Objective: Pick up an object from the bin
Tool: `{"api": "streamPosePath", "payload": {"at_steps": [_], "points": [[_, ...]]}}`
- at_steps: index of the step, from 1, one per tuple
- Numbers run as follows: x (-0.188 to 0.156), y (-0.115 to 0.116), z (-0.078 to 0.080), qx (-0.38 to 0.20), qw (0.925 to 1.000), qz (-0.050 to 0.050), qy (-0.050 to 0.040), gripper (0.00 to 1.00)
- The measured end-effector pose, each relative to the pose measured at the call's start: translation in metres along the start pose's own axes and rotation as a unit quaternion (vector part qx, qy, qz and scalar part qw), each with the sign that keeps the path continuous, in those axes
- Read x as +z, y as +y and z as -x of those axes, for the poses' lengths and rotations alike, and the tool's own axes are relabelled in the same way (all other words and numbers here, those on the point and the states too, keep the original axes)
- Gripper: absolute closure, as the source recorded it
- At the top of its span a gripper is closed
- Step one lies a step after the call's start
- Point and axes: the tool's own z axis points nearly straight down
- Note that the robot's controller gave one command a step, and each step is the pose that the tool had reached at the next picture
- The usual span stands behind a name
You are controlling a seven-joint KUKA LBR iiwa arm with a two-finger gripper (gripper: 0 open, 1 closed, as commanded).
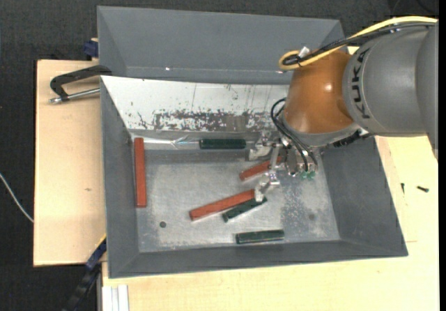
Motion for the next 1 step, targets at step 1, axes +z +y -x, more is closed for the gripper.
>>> {"api": "streamPosePath", "payload": {"at_steps": [1], "points": [[0.0001,0.0000,0.0000,0.000,1.0000,0.000,0.0001,1.00]]}}
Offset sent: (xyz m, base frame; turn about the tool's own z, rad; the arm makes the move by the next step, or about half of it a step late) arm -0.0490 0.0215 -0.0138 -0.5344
